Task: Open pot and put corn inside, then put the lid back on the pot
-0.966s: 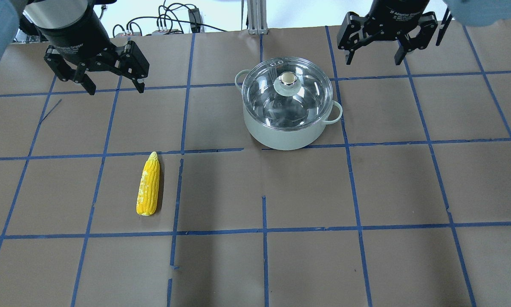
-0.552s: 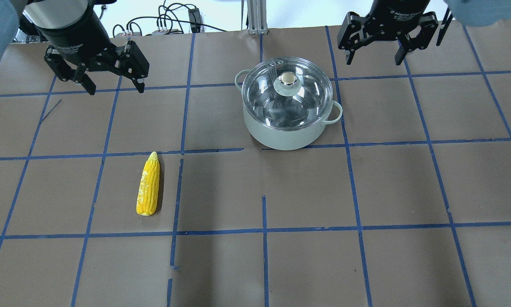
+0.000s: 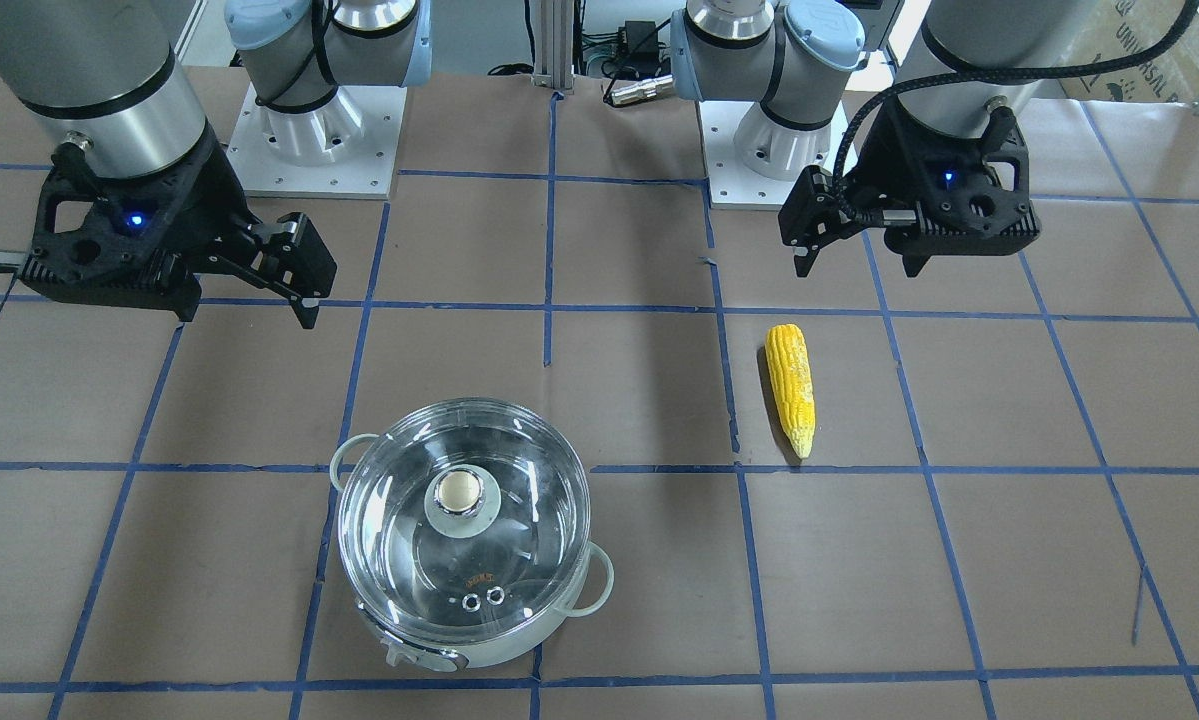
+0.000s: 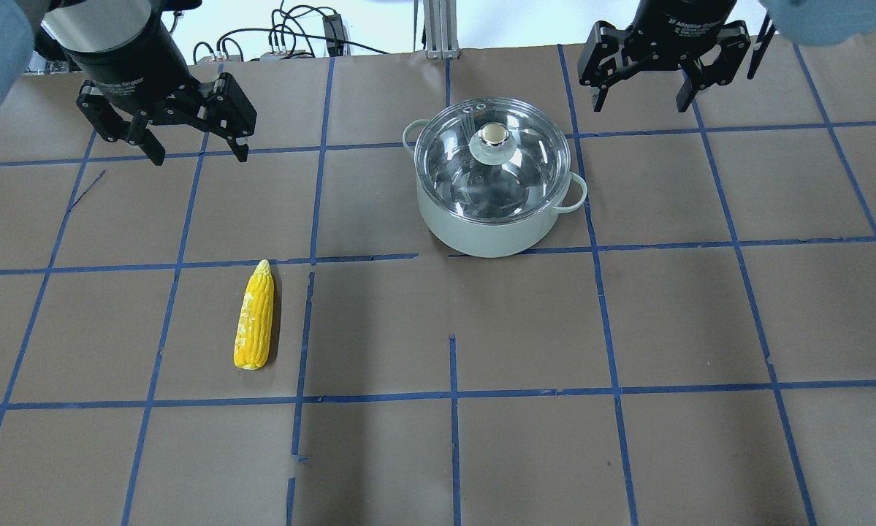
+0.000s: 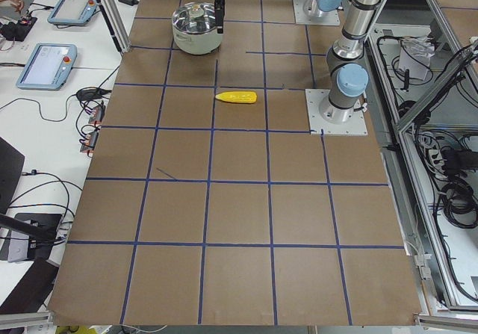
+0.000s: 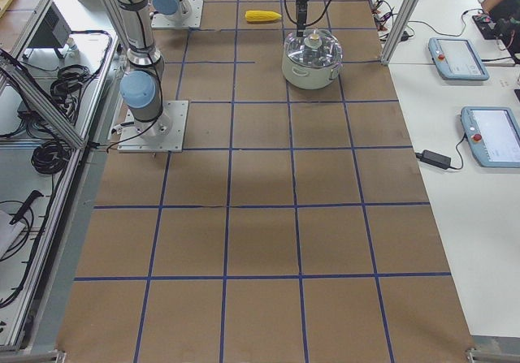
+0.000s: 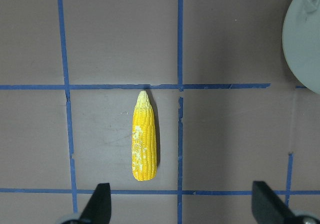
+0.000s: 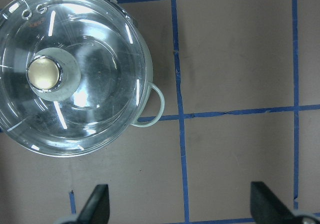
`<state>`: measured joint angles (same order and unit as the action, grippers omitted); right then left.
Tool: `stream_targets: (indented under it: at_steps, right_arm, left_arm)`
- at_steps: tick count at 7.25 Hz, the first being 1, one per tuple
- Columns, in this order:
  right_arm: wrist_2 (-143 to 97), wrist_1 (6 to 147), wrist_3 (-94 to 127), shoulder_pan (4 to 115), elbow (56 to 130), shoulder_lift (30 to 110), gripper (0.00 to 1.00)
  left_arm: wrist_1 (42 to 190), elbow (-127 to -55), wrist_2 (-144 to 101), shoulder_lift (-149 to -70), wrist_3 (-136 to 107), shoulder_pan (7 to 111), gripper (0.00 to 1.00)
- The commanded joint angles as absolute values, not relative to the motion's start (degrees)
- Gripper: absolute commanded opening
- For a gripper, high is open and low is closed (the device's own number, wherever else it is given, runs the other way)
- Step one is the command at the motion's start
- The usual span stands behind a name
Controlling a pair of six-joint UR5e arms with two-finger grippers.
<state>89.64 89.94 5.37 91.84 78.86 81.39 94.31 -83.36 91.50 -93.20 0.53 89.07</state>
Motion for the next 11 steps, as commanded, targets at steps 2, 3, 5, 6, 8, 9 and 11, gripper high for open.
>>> stream_targets:
  at_steps: [2, 3, 5, 6, 8, 9, 11]
  right_arm:
    - [89.6, 89.9, 5.7, 91.9, 79.0, 81.2, 1.0]
    - [89.6, 90.0, 6.0, 92.0, 78.9, 81.3, 1.0]
    - [89.6, 92.8, 7.8, 93.5, 78.5, 80.6, 1.0]
    - [89.7, 93.8, 11.1, 96.1, 78.1, 79.6, 0.99]
    - [89.7, 97.6, 18.9, 100.4, 76.8, 75.3, 0.99]
    - [90.2, 100.5, 19.3, 101.9, 76.2, 72.4, 0.99]
    - [90.0, 105.3, 18.4, 102.8, 76.3, 67.1, 0.99]
  left_arm:
    - [94.3, -83.4, 91.5, -93.2, 0.4, 89.1, 1.0]
    - [94.3, -83.4, 91.5, -93.2, 0.5, 89.1, 1.0]
    - [94.3, -83.5, 91.5, -93.1, 0.5, 89.0, 1.0]
    - [94.2, -83.6, 91.5, -93.1, 0.5, 89.0, 1.0]
    - [94.3, -83.4, 91.5, -93.2, 0.5, 89.0, 1.0]
    - [94.2, -83.3, 91.5, -93.2, 0.4, 89.0, 1.0]
    - [94.2, -83.3, 91.5, -93.2, 0.4, 89.0, 1.0]
